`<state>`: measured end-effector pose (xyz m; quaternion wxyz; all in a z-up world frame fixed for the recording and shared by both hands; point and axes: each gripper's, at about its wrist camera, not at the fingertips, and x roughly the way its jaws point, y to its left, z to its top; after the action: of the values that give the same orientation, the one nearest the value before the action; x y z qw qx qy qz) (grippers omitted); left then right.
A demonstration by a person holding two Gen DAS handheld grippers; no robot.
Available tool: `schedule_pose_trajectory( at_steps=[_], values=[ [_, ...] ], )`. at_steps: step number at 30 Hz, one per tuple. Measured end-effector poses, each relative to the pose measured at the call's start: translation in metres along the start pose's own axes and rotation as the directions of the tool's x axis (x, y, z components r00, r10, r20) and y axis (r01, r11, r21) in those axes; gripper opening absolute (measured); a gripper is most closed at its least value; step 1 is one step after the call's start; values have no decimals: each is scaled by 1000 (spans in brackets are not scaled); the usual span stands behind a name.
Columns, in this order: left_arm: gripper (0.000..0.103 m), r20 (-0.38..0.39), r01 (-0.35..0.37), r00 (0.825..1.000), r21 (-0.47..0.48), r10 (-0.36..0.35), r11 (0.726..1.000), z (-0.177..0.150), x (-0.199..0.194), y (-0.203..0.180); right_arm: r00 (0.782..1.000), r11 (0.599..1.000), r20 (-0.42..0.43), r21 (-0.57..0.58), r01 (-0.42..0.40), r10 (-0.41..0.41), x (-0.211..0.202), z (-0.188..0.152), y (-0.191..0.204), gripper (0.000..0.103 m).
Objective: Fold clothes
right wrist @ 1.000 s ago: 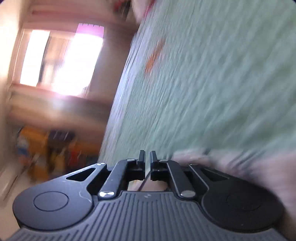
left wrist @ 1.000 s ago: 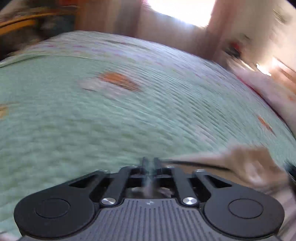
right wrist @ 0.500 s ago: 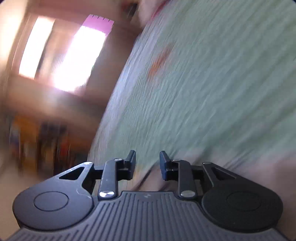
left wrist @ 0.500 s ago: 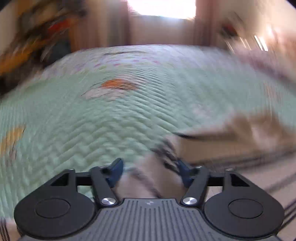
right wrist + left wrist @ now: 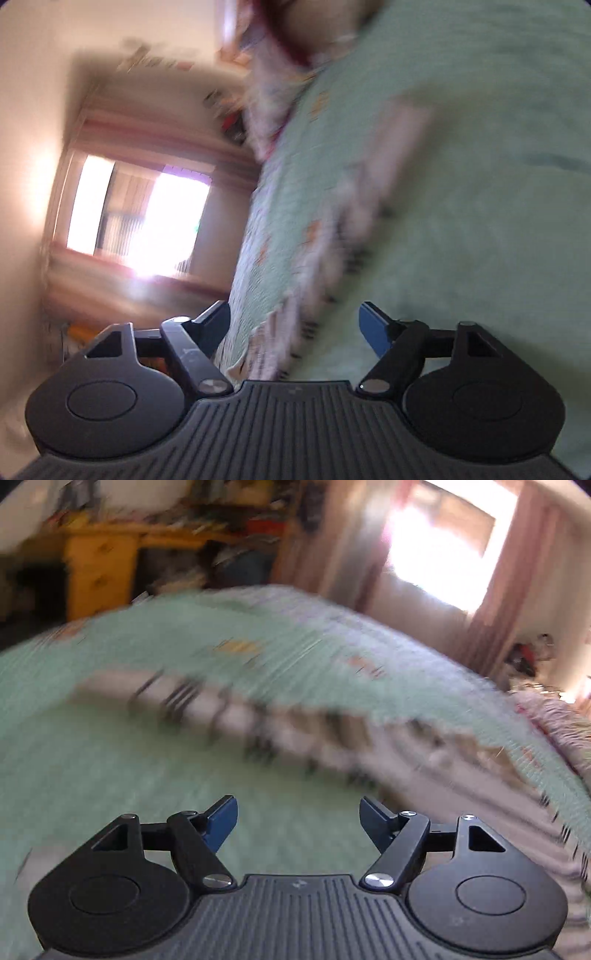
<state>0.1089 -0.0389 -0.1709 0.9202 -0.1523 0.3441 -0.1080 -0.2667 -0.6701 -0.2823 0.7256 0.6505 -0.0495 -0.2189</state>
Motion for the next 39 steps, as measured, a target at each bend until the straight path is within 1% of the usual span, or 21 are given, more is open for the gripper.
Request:
schedule_pose_trajectory(
  at_steps=[2,5,7,9,10,12,13,14,16,17,18,19,21,22,24,27,29,33,36,38,39],
  values=[
    [76,-13,-22,1000,-62,21,998,-21,-29,21,999,999,4,24,-48,48,6,1,-7,76],
    [79,-31,-45,999,-169,40,985,-47,-66,52,996,993,-59,-92,-72,67,19,-13,3,79],
    [80,-33,-24,999,-283,15,959,-46,-69,68,997,985,-50,-164,-62,54,20,-20,2,73],
    [82,-25,6,1000,-377,-16,926,-47,-72,78,998,977,-25,-207,-56,52,19,-26,5,74],
    [84,-21,12,1000,-403,-23,915,-49,-73,80,999,972,-18,-232,-46,43,21,-29,8,74],
    [86,-10,0,1000,-413,-4,911,-55,-74,82,1000,960,-15,-279,-29,26,24,-29,12,74],
    [86,0,-9,1000,-395,10,919,-60,-74,81,1000,953,-13,-302,-20,17,25,-29,14,74],
    [86,11,-25,999,-352,31,936,-64,-74,76,1000,949,-13,-314,-17,14,24,-29,13,75],
    [87,32,-80,996,-208,88,975,-72,-70,59,1000,942,-14,-334,-12,7,21,-31,9,79],
    [91,51,-110,992,-120,117,987,-77,-66,48,1000,941,-15,-339,-12,8,18,-32,9,80],
    [93,77,-141,987,-32,143,990,-83,-62,37,1000,940,-15,-341,-11,6,18,-32,10,80],
    [99,109,-170,980,50,164,984,-91,-56,28,1000,939,-15,-343,-9,4,17,-31,11,80],
    [100,160,-243,963,179,216,953,-108,-48,14,1000,946,-21,-325,-2,-6,16,-31,12,80],
    [101,162,-269,958,202,239,942,-108,-47,9,1000,956,-25,-294,7,-15,17,-26,12,80],
    [102,153,-270,958,192,243,944,-104,-45,10,999,977,-13,-211,34,-37,19,-13,12,80],
    [102,149,-255,962,175,231,951,-103,-48,14,991,989,66,-88,120,-115,28,12,11,80],
    [102,152,-260,960,181,234,949,-104,-46,14,985,989,95,5,147,-147,41,28,10,83],
    [102,155,-261,960,183,234,948,-105,-44,13,966,971,140,127,202,-219,68,54,12,86],
    [102,156,-260,960,185,233,948,-105,-42,14,950,965,201,163,207,-237,87,71,11,88],
    [102,158,-262,959,187,235,947,-105,-41,13,945,968,228,146,203,-232,91,75,15,88],
    [102,158,-263,959,189,235,946,-105,-41,13,947,971,227,118,207,-230,93,76,18,85]
  ],
)
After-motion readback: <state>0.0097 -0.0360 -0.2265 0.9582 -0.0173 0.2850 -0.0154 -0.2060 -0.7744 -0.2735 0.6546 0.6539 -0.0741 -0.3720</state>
